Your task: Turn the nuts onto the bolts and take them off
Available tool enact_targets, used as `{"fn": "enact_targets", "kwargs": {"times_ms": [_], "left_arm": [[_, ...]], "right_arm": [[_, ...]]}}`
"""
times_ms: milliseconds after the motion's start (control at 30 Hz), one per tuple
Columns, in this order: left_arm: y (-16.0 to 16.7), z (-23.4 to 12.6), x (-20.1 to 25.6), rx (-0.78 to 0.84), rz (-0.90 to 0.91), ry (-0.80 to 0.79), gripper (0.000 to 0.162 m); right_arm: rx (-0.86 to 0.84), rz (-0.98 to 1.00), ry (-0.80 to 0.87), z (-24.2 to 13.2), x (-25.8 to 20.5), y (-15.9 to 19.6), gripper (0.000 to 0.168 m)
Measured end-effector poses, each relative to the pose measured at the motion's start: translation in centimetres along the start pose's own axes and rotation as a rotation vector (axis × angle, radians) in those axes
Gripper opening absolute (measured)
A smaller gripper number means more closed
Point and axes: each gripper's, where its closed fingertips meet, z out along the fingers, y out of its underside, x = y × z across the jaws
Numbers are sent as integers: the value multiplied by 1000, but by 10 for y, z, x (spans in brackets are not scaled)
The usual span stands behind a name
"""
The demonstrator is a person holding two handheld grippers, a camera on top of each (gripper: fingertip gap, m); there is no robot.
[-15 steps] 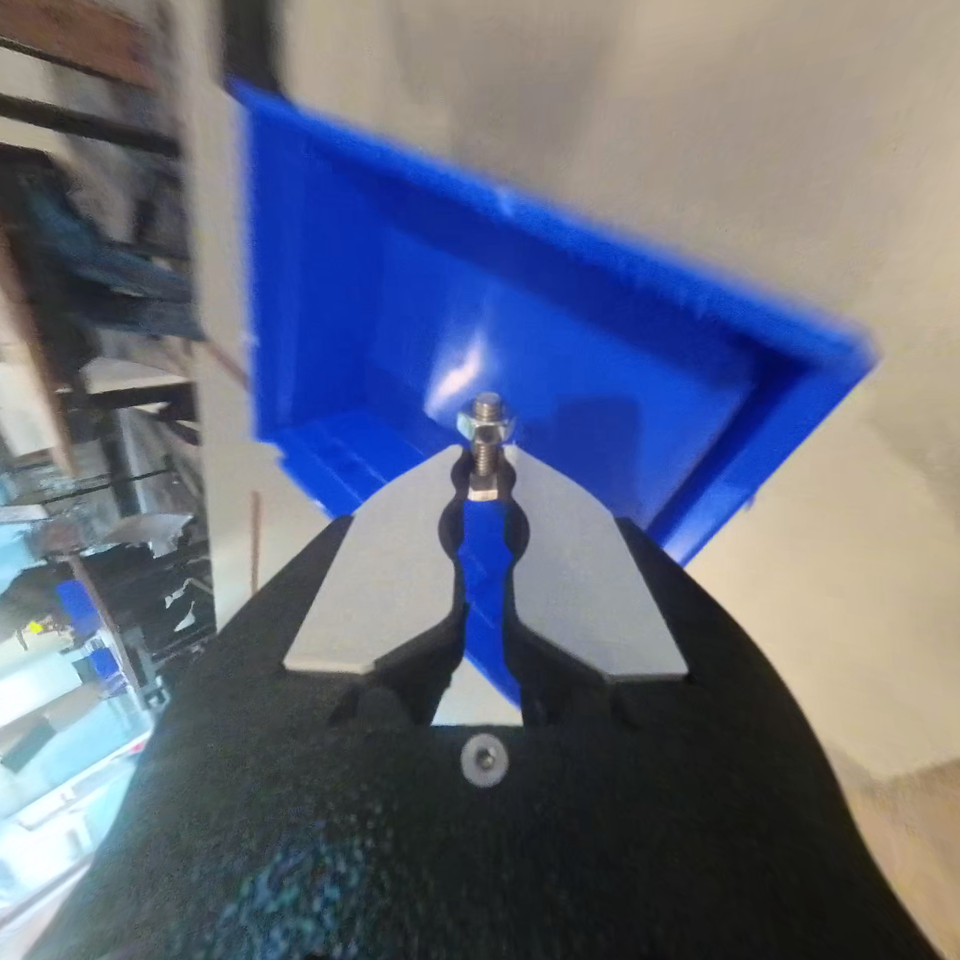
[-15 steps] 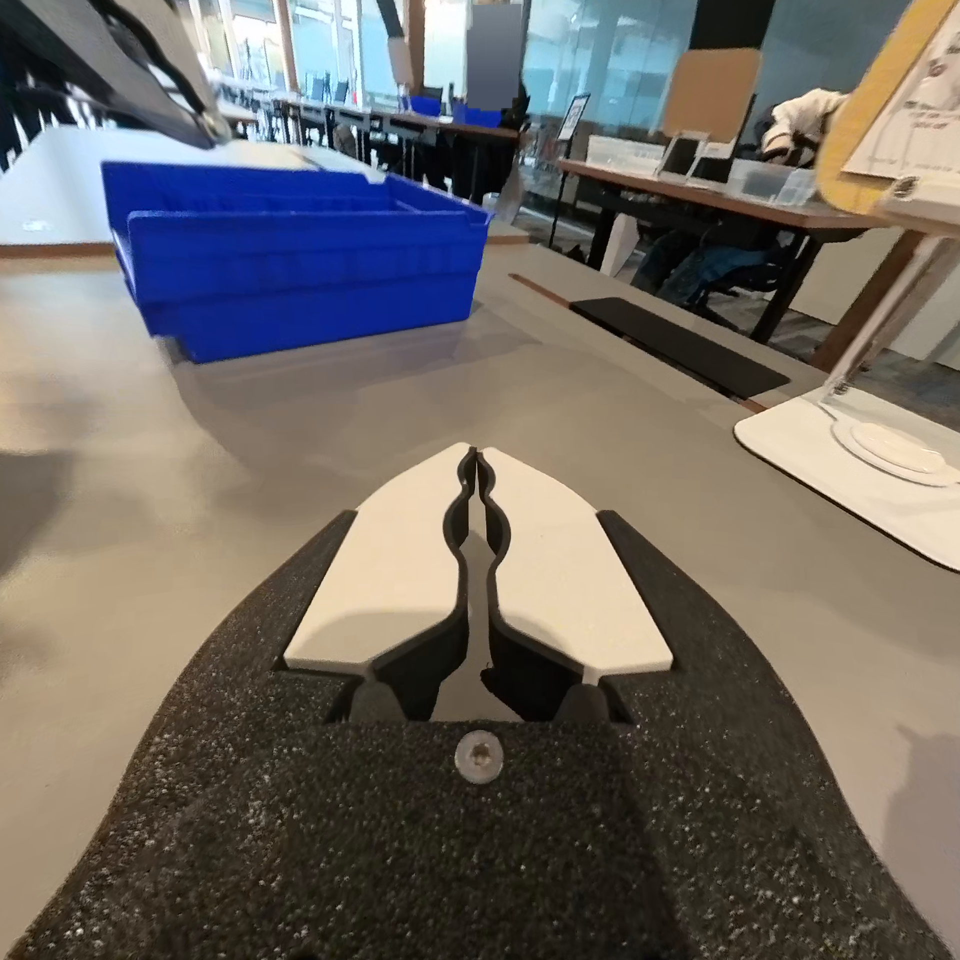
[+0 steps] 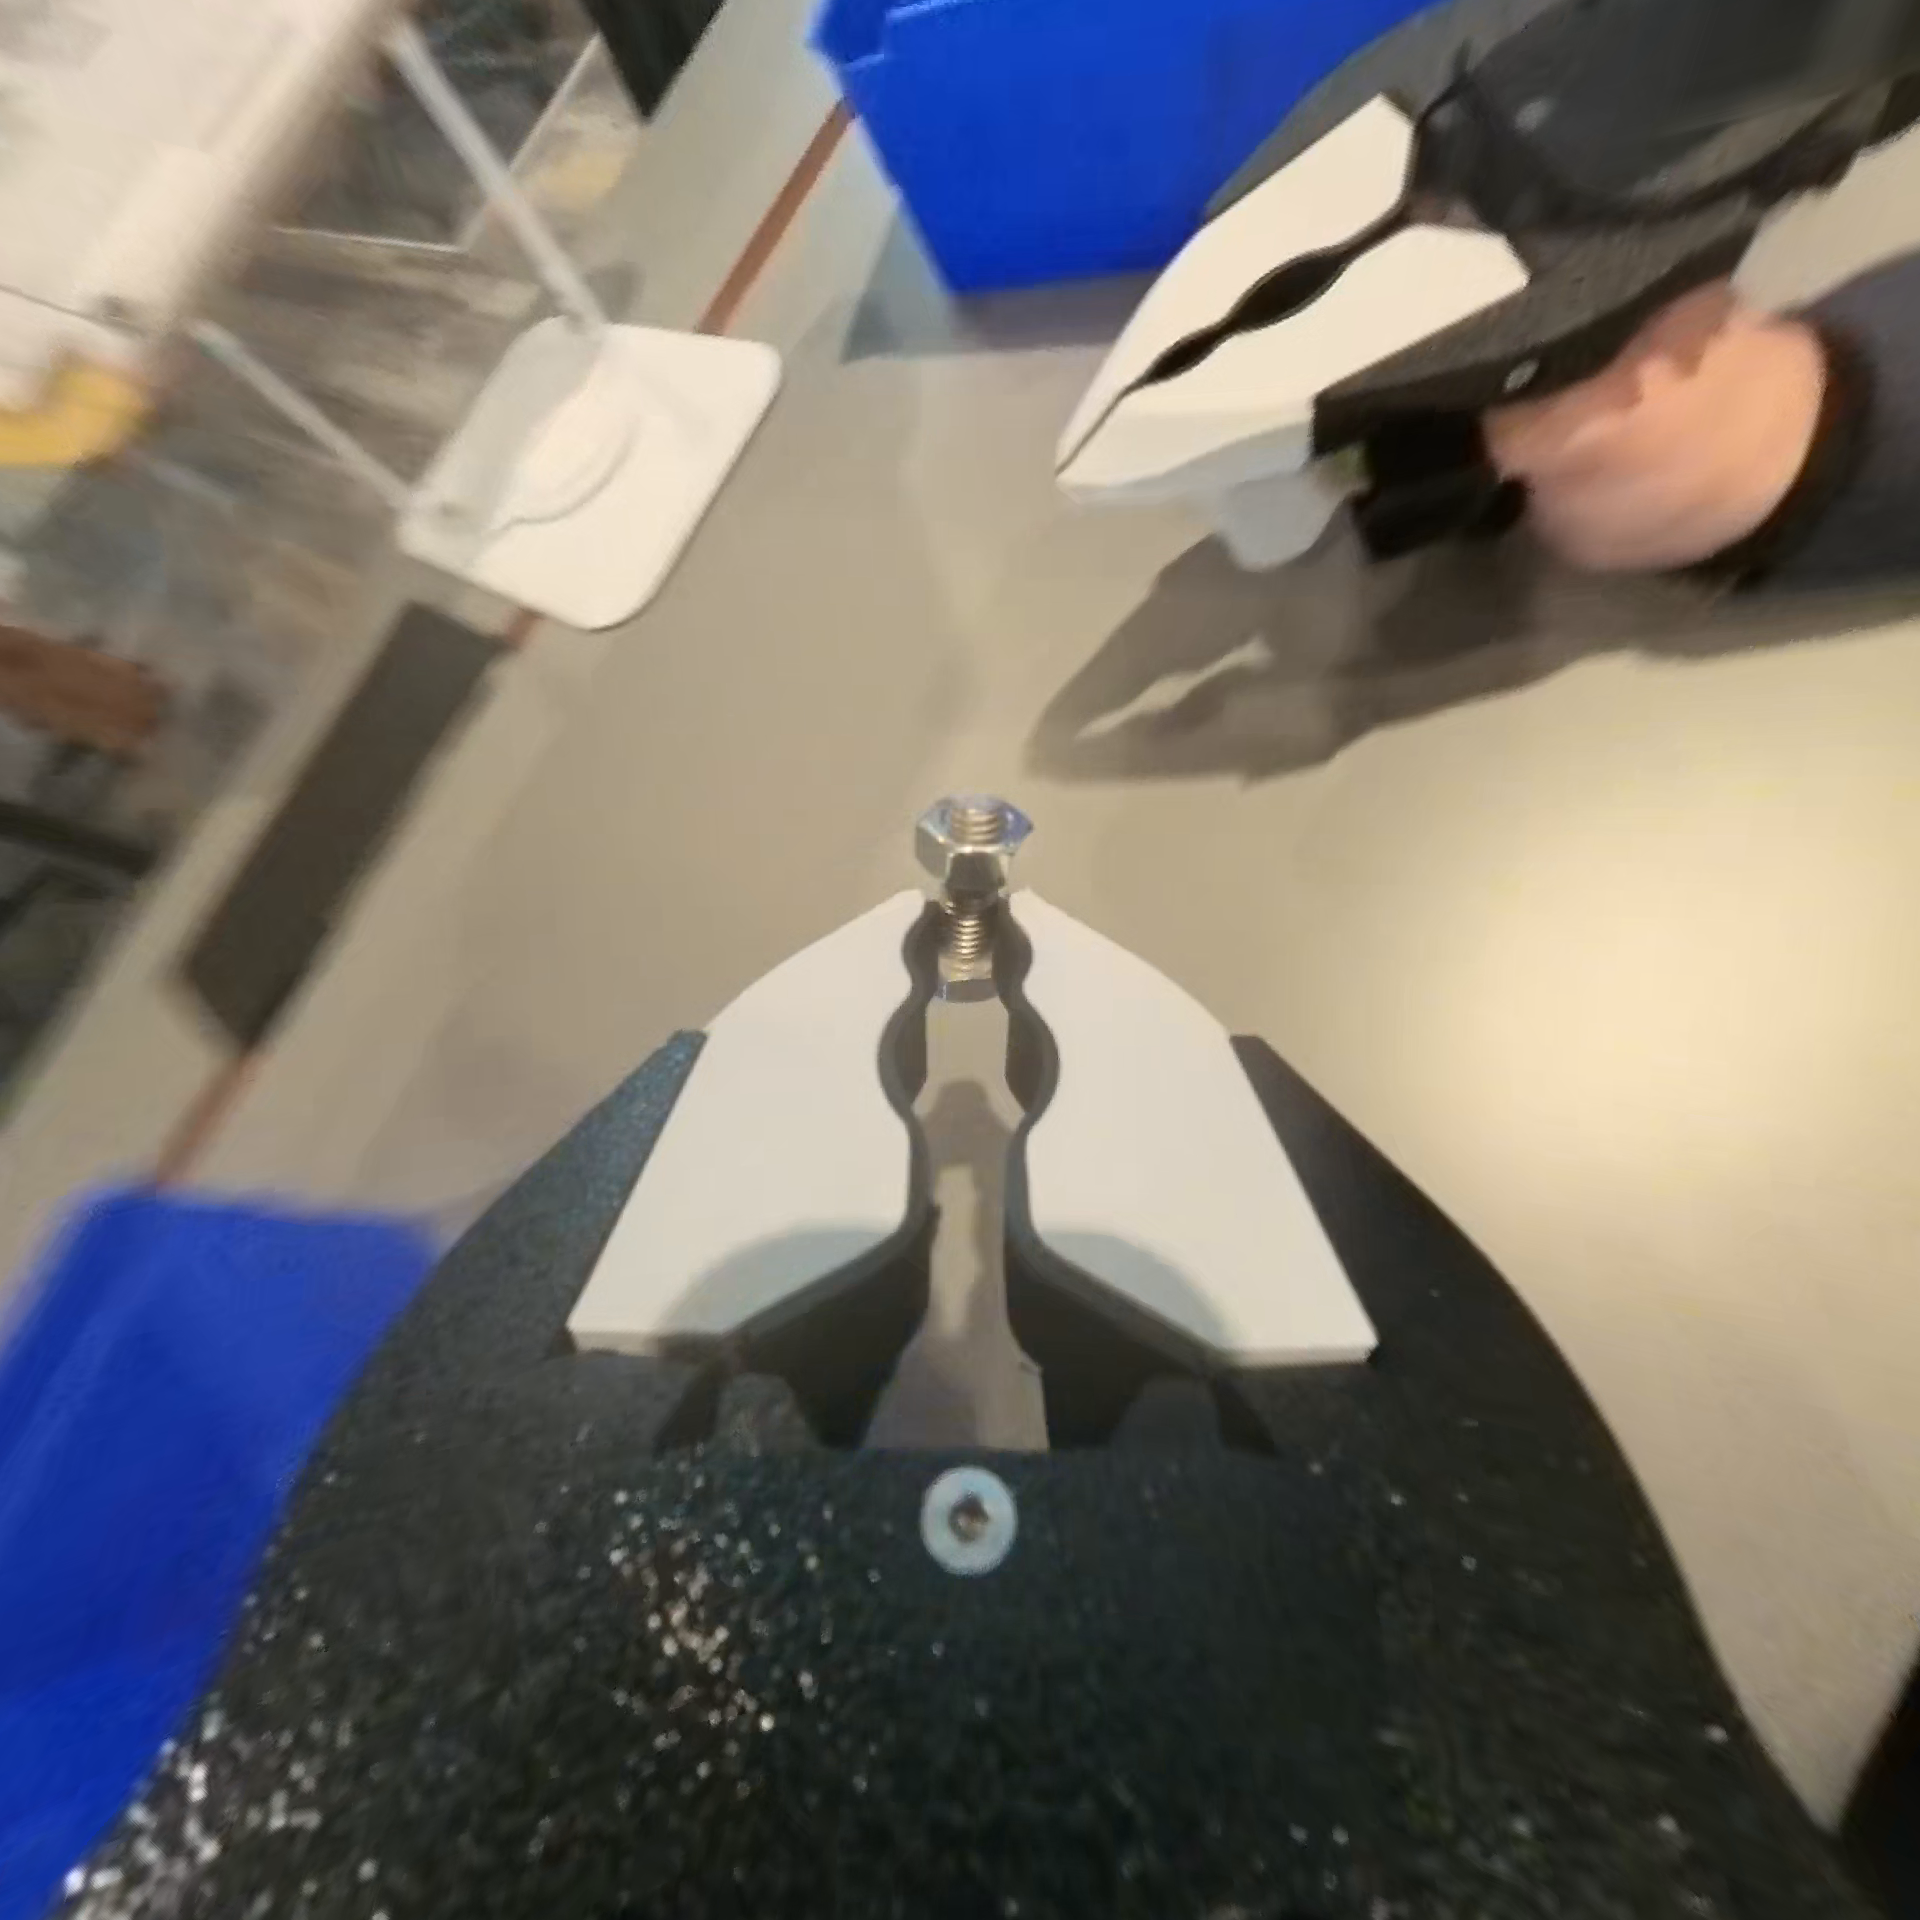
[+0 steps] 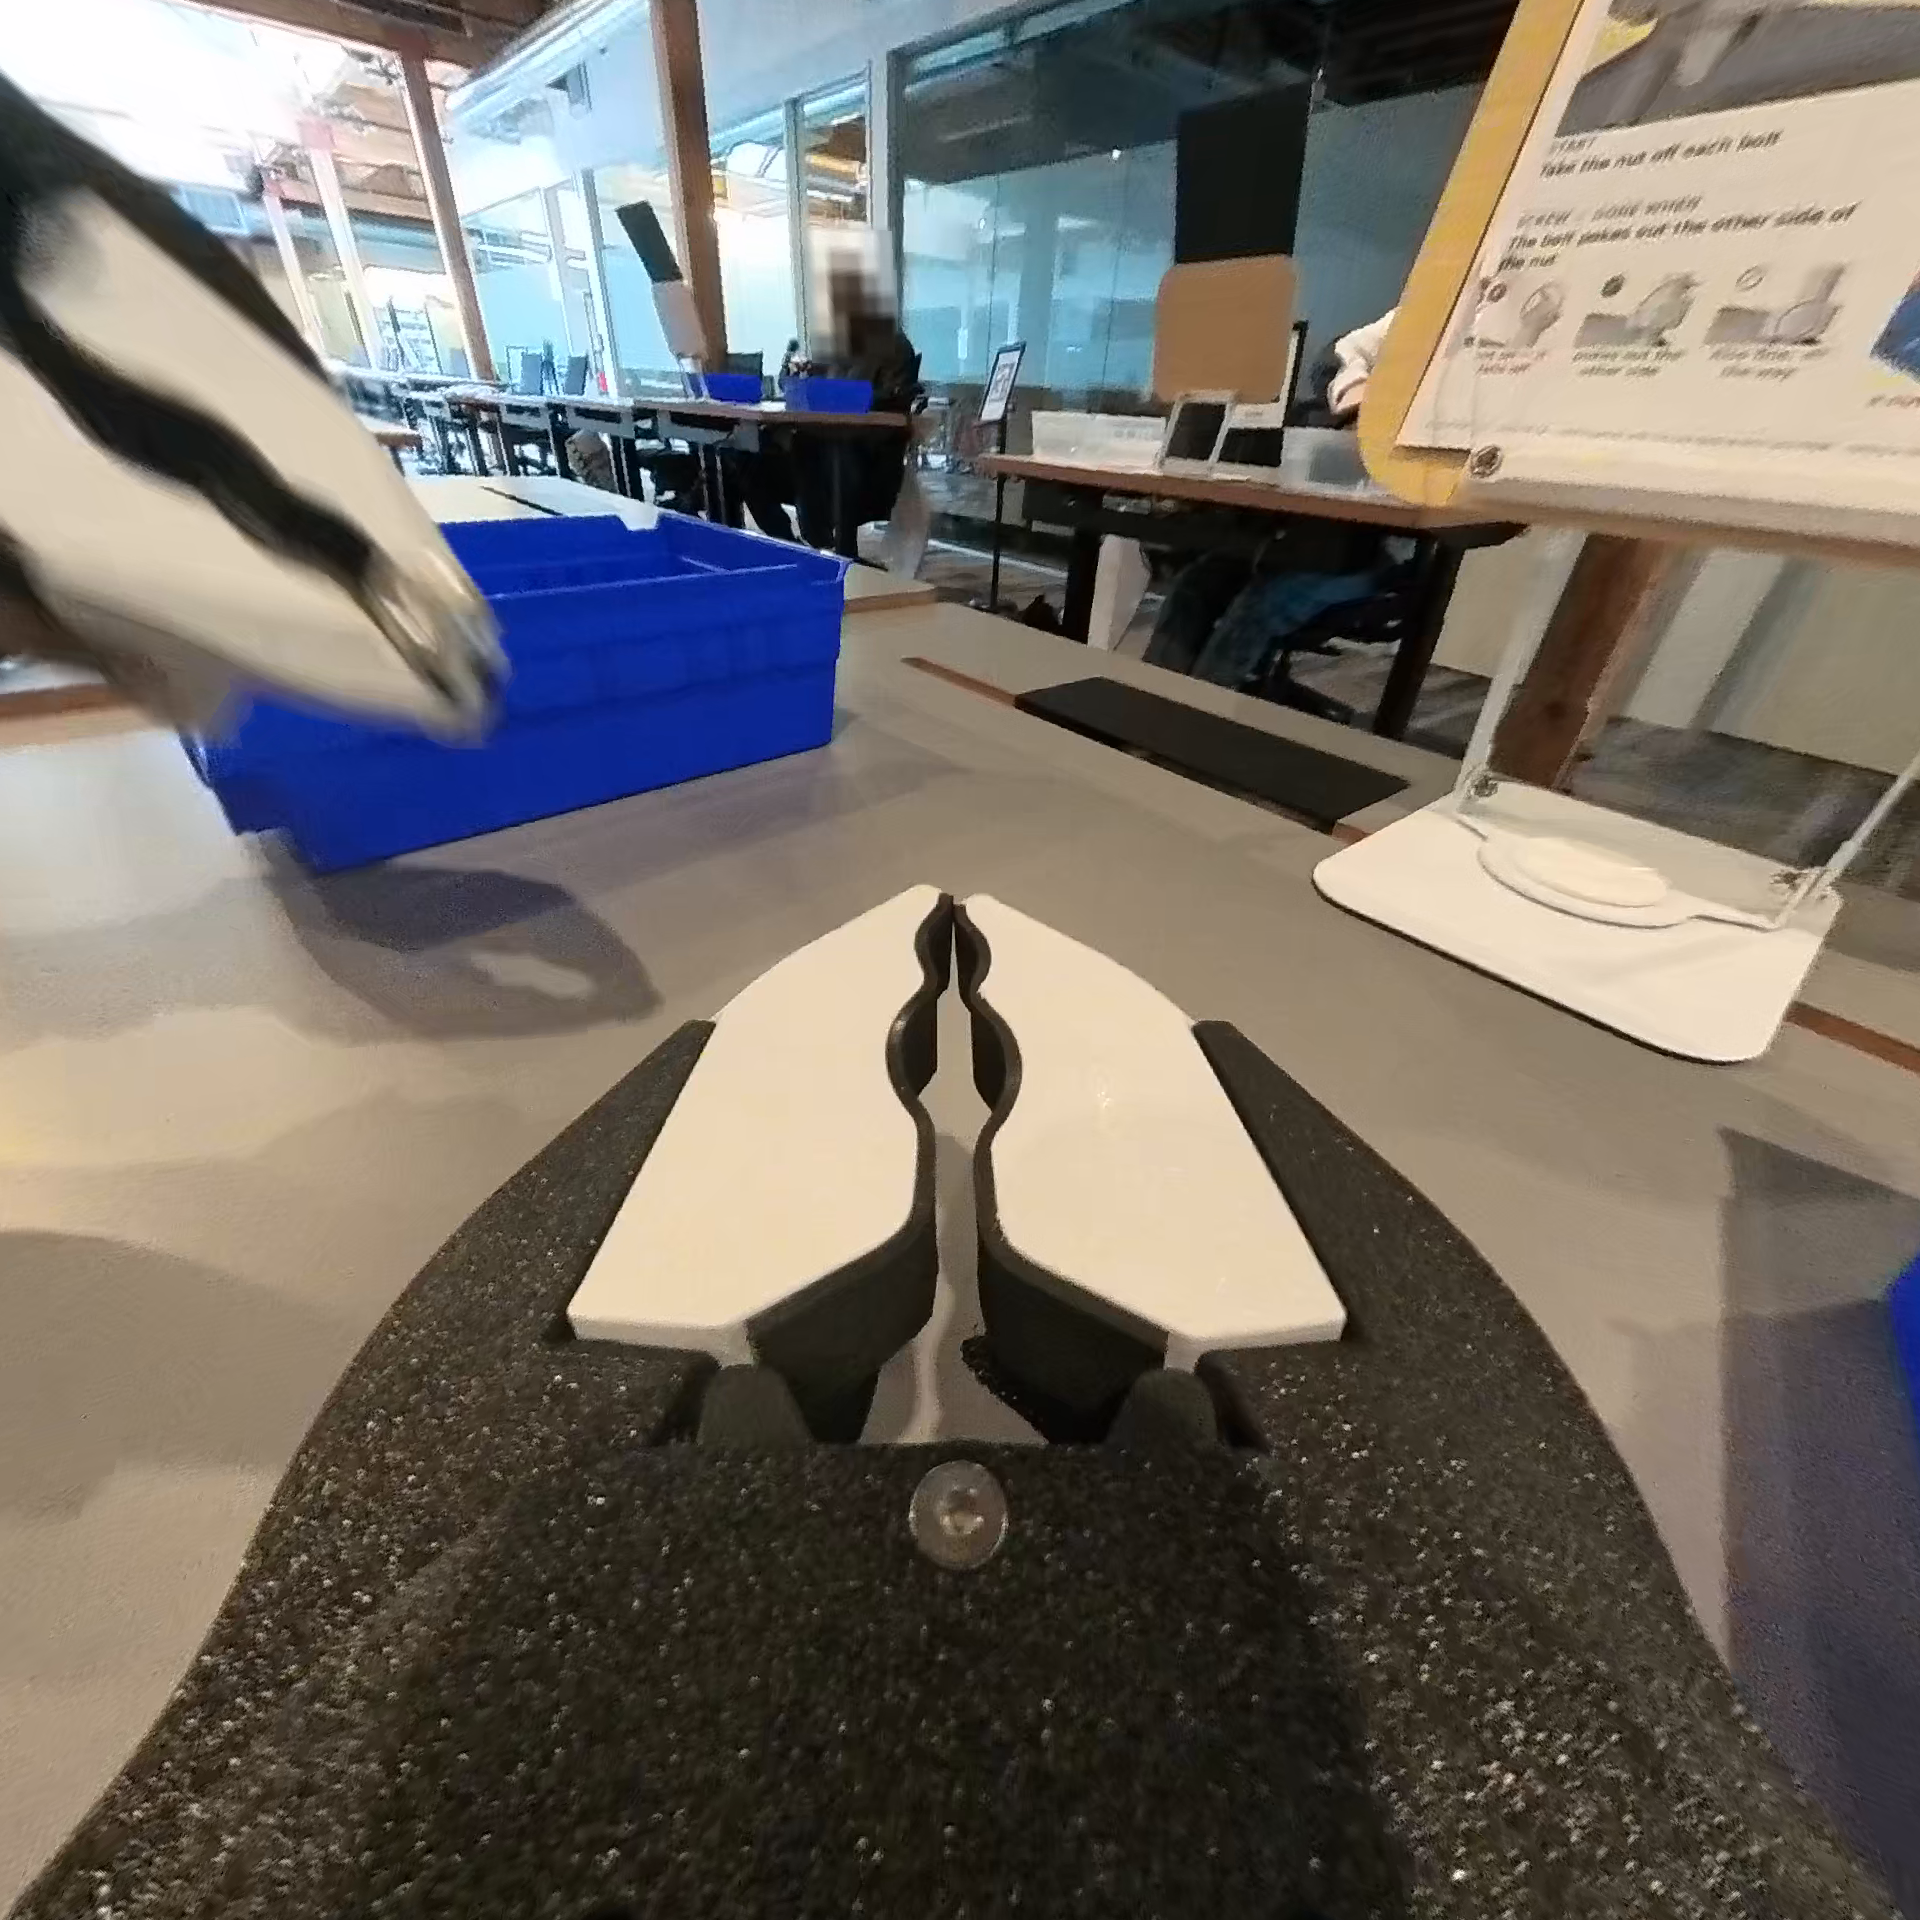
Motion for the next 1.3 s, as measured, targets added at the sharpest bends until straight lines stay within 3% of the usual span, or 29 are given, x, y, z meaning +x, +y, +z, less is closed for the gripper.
{"fn": "enact_targets", "kwargs": {"times_ms": [33, 200, 433, 700, 900, 1133, 1300], "left_arm": [[0, 14, 6, 21, -36, 21, 9], [-2, 66, 26, 133, -206, 125, 9], [20, 100, 25, 41, -264, 92, 9], [36, 108, 28, -17, -223, 70, 10], [41, 108, 39, 2, -135, 106, 9], [38, 104, 45, 81, -175, 194, 9], [38, 102, 46, 86, -146, 189, 9]], "right_arm": [[1, -2, 4, -1, 1, 0, 0], [-11, -22, 23, -1, 5, 2, 0], [-21, -15, 31, 0, 8, 4, 0], [-66, 8, -36, 8, 0, 11, 1], [-368, 217, -363, 18, -38, 50, 18], [-531, 264, -452, 14, -52, 71, 28], [-538, 282, -480, 15, -56, 71, 20]]}}
